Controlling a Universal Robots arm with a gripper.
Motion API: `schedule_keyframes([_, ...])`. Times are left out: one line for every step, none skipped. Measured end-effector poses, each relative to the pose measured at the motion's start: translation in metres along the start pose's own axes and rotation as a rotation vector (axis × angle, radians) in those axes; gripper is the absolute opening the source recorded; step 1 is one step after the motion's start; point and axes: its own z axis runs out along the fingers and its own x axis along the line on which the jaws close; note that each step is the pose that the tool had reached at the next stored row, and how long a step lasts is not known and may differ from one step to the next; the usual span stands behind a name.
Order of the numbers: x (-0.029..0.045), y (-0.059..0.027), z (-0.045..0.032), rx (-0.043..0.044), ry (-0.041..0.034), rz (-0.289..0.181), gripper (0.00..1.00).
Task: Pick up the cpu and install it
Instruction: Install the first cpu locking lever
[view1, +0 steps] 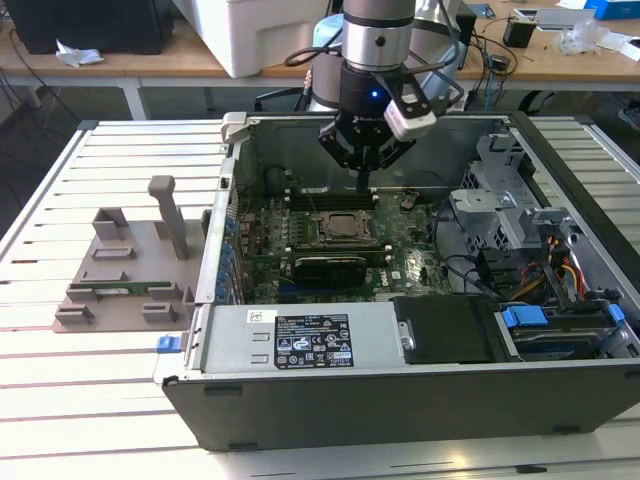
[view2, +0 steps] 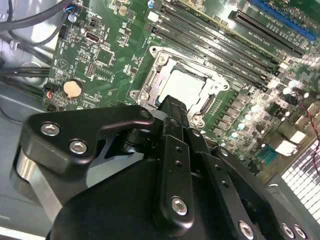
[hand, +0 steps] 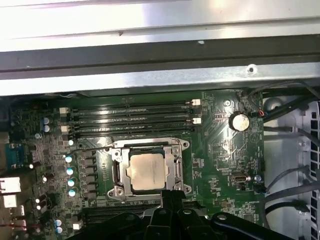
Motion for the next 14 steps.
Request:
schedule_keyframes([0.0,0.0,0.0,-0.0001,-0.0005,-0.009,0.11])
schedule_keyframes([0.0,0.0,0.0,-0.0002,-0.001,-0.017,0.11])
schedule_keyframes([0.0,0.0,0.0,-0.0004,-0.0019,-0.031,0.11])
schedule_keyframes([0.0,0.0,0.0,-0.0006,-0.0024,-0.04,0.11])
schedule_keyframes([0.0,0.0,0.0,-0.0007,-0.0031,-0.05,0.11])
schedule_keyframes([0.0,0.0,0.0,-0.0009,-0.004,-0.065,0.11])
schedule_keyframes([0.0,0.0,0.0,-0.0011,-0.0045,-0.073,0.11])
schedule_keyframes([0.0,0.0,0.0,-0.0012,-0.005,-0.081,0.11])
schedule_keyframes([0.0,0.0,0.0,-0.0013,-0.0057,-0.092,0.11])
schedule_keyframes([0.0,0.0,0.0,-0.0014,-0.0062,-0.1,0.11])
schedule_keyframes([0.0,0.0,0.0,-0.0017,-0.0072,-0.116,0.11])
schedule_keyframes([0.0,0.0,0.0,-0.0019,-0.0081,-0.131,0.11])
schedule_keyframes([0.0,0.0,0.0,-0.0021,-0.0092,-0.148,0.11])
schedule_keyframes([0.0,0.0,0.0,-0.0024,-0.0101,-0.163,0.11])
